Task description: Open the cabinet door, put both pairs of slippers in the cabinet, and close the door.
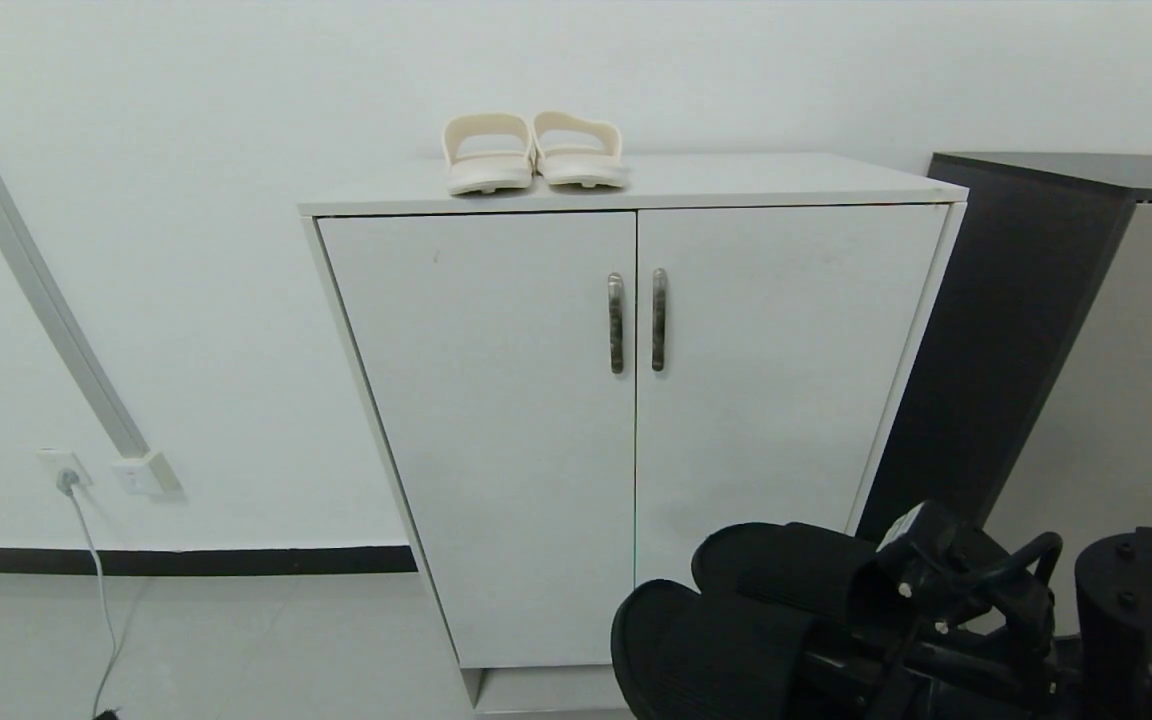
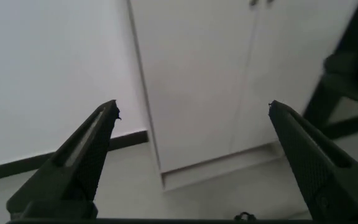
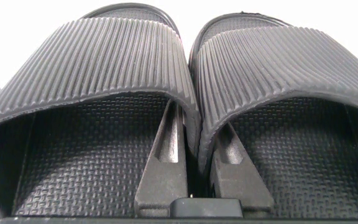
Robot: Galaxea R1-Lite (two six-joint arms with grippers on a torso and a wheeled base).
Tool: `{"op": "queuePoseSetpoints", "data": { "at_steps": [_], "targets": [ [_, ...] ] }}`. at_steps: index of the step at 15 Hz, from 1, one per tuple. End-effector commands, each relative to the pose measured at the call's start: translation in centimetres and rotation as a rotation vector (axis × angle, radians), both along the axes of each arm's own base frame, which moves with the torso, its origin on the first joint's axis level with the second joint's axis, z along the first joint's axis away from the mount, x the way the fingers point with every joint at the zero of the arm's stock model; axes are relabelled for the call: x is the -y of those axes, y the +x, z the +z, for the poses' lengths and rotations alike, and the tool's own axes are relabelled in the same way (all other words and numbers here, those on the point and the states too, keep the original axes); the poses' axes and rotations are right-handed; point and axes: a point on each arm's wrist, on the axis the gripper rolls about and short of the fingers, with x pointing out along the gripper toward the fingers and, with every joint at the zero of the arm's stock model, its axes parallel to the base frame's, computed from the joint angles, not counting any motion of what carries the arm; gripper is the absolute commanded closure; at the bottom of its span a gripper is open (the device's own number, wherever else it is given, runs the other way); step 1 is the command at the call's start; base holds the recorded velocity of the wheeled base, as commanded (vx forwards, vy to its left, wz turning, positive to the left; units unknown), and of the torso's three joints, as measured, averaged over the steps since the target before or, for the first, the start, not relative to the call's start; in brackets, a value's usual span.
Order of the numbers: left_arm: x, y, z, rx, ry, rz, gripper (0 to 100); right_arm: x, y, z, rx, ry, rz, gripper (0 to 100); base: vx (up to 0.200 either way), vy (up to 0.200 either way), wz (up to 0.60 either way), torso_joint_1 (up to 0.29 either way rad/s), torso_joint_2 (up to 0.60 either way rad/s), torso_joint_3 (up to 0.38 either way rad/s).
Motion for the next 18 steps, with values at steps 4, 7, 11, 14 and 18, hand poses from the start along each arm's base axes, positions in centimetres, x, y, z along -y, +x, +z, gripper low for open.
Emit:
{"op": "queuePoseSetpoints", "data": {
  "at_steps": [4, 7, 11, 14, 18],
  "targets": [
    [1.2, 9.7, 3.6, -0.066, -0.048, -0.219, 0, -0.1, 0.0, 0.0, -0.001, 0.000, 0.000, 100, 0.000, 0.000, 0.00, 0.000, 0.00, 0.000],
    [3.7, 12.1, 4.6, -0.039, -0.080, -0.363, 0, 0.0, 0.0, 0.1, 0.005, 0.005, -0.001, 100, 0.000, 0.000, 0.00, 0.000, 0.00, 0.000],
    [6.4, 13.8, 6.4, -0.048, -0.148, -0.477, 0, 0.0, 0.0, 0.0, 0.000, 0.001, 0.000, 100, 0.000, 0.000, 0.00, 0.000, 0.00, 0.000],
    [7.6, 16.9, 6.3, -0.087, -0.141, -0.485, 0, 0.0, 0.0, 0.0, 0.000, 0.001, 0.000, 100, 0.000, 0.000, 0.00, 0.000, 0.00, 0.000],
    [11.6, 19.2, 7.3, -0.081, -0.131, -0.601, 0, 0.0, 0.0, -0.1, -0.004, -0.002, -0.002, 100, 0.000, 0.000, 0.00, 0.000, 0.00, 0.000]
  ]
}}
